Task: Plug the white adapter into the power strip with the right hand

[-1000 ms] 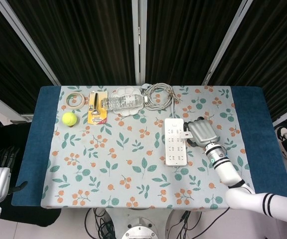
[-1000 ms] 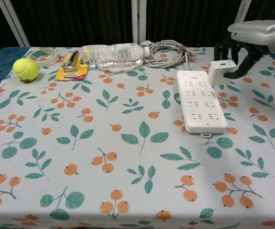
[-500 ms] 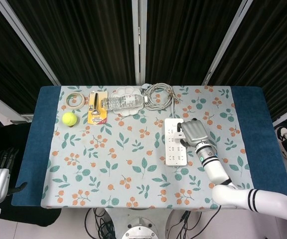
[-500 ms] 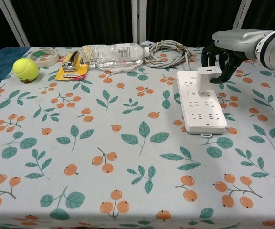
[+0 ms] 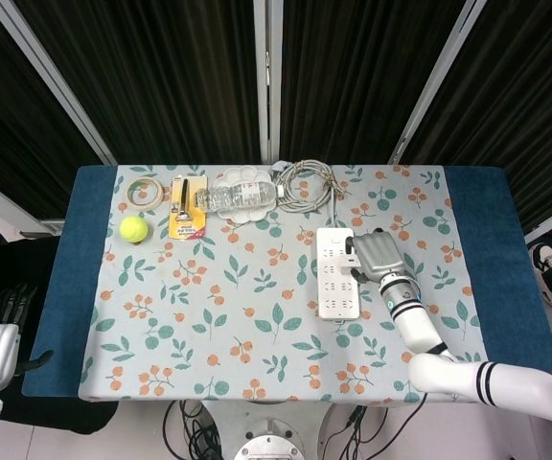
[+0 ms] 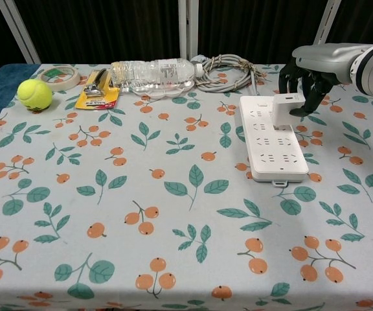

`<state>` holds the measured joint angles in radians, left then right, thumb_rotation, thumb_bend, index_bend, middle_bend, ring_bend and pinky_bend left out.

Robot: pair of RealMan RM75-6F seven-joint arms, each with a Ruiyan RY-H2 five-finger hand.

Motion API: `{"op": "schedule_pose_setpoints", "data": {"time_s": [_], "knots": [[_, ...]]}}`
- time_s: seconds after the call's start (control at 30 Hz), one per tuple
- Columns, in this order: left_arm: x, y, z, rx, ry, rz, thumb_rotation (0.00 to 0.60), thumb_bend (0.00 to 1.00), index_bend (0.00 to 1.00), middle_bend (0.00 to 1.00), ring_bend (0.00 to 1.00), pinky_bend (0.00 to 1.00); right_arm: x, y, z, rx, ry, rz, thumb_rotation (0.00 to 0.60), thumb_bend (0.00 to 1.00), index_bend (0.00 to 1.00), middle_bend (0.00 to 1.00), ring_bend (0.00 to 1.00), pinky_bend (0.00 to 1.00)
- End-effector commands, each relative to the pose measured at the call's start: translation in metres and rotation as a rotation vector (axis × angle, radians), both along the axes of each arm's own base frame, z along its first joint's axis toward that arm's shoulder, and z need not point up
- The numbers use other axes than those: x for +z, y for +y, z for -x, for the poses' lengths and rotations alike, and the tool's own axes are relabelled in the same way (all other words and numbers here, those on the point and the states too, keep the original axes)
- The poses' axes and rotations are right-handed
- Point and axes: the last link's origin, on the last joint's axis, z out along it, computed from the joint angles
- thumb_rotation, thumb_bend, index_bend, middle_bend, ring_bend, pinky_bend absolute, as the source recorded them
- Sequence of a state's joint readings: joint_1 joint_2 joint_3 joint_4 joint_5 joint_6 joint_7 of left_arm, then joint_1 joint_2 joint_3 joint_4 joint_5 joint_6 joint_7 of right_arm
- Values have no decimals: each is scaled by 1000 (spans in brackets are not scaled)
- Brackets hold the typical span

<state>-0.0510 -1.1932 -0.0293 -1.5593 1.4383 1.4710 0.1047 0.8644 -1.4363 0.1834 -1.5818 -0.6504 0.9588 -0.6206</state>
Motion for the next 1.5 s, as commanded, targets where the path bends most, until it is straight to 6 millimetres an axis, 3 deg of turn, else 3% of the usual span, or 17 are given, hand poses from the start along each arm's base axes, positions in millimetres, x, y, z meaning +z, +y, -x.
{"op": "schedule_pose_setpoints", "data": {"time_s": [0.03, 1.2, 1.37, 1.5], "knots": [[0, 0, 0, -1, 1, 0, 600, 102, 10, 0, 0, 0, 0, 0, 0, 0, 0, -2, 600, 423, 784, 677, 465, 273], [-6, -2, 5, 9, -15, 5, 600, 102, 10, 0, 0, 0, -17, 4, 5, 8, 61, -12, 600, 432, 807, 676, 479, 240], [-5, -2, 5, 8, -15, 1, 600, 102, 10, 0, 0, 0, -16, 6, 7, 2, 64, -31, 600, 426, 674, 603, 431, 182], [-4, -3, 5, 5, -12, 0, 600, 102, 10, 0, 0, 0, -12, 8, 8, -1, 57, -43, 600, 411, 441, 458, 292, 72]]}}
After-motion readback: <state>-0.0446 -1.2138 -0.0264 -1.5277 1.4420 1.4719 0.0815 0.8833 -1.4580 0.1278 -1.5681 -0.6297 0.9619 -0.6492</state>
